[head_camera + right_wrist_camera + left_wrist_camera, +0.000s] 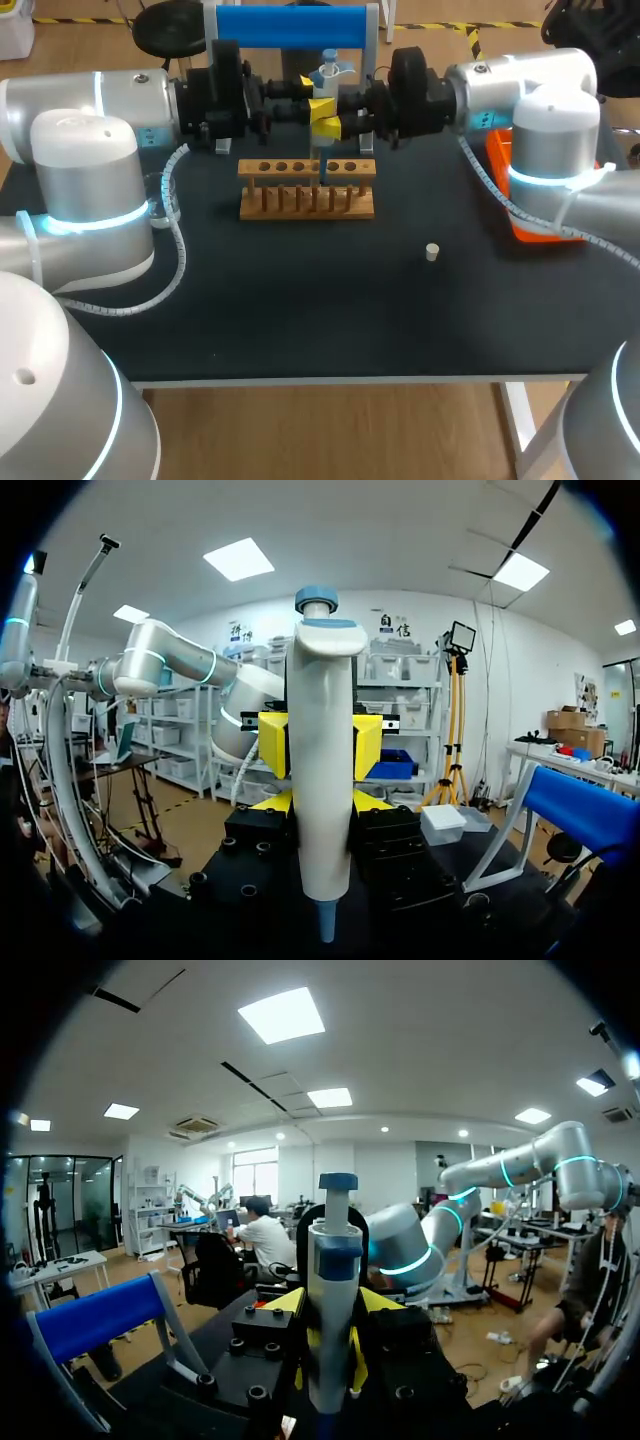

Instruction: Invert the test tube, pick up the pipette, mount the tip to pipette, aspirate from beaker and dispense into the tube, eject the tip, return the pipette, and cap with the stopper.

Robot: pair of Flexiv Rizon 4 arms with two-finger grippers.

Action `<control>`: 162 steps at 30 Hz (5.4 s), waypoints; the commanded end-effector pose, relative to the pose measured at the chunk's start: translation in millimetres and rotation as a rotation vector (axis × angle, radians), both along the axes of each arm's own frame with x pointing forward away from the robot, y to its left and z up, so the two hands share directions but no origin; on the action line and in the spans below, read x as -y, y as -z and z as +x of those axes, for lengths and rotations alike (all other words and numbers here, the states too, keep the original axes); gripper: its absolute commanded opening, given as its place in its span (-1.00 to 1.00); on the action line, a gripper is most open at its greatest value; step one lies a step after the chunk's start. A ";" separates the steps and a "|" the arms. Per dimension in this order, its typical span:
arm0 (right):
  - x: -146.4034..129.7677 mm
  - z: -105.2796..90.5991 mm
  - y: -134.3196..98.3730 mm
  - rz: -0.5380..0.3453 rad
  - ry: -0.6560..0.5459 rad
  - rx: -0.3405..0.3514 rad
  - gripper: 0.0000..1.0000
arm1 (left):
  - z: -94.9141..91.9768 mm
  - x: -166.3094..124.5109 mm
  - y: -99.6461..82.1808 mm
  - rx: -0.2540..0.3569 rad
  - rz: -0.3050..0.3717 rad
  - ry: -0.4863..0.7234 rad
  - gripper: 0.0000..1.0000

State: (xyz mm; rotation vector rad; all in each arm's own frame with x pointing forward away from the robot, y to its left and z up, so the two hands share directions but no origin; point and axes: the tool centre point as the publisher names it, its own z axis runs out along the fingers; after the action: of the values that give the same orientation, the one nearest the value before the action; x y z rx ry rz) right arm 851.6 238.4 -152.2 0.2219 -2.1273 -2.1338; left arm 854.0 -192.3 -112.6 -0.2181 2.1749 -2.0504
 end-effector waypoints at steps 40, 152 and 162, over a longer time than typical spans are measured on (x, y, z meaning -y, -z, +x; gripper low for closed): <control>91.2 76.0 -4.1 -0.106 0.180 0.010 1.00 | -3.3 0.3 -0.3 -0.001 0.000 0.001 -1.00; 44.1 220.4 21.5 -0.355 0.486 0.027 1.00 | 94.4 -113.9 3.0 0.028 0.041 -0.480 -1.00; 44.1 220.4 21.5 -0.355 0.486 0.027 1.00 | 127.5 -125.1 -0.3 0.009 0.052 -0.643 -1.00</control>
State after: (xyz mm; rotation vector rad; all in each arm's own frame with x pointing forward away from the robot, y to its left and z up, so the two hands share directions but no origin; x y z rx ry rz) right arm 1072.8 194.7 -173.7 -0.3342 -2.7451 -1.9029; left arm 969.9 -55.9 -113.5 -0.7348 1.8580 -1.6579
